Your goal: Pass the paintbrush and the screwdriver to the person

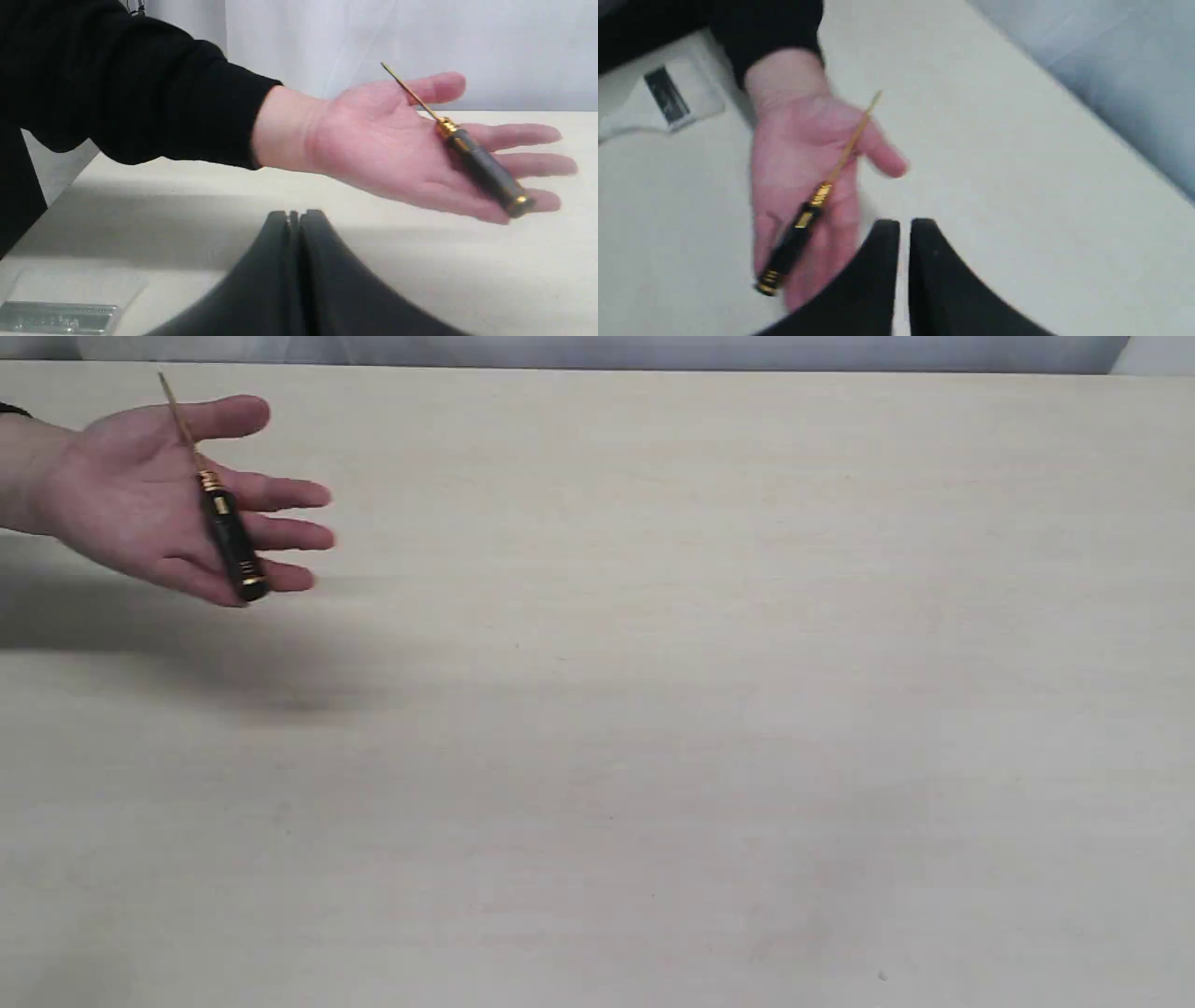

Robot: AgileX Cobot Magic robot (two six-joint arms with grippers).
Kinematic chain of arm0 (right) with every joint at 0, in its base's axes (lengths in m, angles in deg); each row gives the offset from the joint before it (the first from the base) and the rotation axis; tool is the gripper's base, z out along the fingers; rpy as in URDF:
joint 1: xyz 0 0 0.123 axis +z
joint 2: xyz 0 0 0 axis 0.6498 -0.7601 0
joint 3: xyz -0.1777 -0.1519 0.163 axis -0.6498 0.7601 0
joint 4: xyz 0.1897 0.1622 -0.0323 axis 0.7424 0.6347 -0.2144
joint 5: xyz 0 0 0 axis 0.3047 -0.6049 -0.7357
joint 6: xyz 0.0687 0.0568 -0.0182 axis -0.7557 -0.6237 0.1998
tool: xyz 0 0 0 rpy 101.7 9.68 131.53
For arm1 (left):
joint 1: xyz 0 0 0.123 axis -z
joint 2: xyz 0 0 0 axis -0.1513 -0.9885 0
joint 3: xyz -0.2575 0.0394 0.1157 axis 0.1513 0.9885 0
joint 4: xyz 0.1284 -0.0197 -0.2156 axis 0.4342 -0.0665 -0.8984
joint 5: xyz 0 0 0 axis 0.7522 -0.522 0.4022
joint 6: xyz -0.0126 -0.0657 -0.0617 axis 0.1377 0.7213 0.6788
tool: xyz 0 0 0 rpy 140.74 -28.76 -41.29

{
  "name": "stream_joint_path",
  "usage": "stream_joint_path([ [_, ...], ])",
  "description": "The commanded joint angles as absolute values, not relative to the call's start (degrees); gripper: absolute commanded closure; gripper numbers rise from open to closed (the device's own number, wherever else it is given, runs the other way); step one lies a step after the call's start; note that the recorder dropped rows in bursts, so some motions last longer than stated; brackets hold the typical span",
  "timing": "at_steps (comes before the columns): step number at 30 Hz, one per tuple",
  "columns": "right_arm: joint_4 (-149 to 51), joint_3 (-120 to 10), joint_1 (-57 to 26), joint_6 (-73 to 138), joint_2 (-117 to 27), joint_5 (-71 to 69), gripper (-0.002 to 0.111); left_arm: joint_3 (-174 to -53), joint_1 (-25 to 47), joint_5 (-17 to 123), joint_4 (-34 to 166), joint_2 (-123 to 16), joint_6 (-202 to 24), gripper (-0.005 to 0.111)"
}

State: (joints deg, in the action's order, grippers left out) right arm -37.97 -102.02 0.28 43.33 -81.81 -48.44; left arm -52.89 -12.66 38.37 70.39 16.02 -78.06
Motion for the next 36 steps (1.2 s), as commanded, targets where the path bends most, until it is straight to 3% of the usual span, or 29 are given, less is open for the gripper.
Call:
stream_joint_path([
  [1,-39.3,-97.4,-2.1,42.4,-72.9,-46.0,0.104,-52.8,-12.3,38.9,70.1,16.2,-77.9,0.107],
  [7,-41.5,-76.5,-3.2,41.8,-55.0,-34.2,0.104,-52.8,-12.3,38.9,70.1,16.2,-77.9,0.107],
  [12,-39.9,-64.7,-3.0,40.0,-42.6,-35.3,0.104,-52.8,-12.3,38.9,70.1,16.2,-77.9,0.107],
  [23,-41.6,-59.7,-4.1,42.4,-26.9,-37.6,0.104,-52.8,-12.3,39.0,70.2,16.2,-77.9,0.107],
  [36,-38.6,-20.5,-31.7,42.4,4.3,-11.4,0.104,-52.8,-12.3,39.0,70.2,16.2,-77.9,0.107],
])
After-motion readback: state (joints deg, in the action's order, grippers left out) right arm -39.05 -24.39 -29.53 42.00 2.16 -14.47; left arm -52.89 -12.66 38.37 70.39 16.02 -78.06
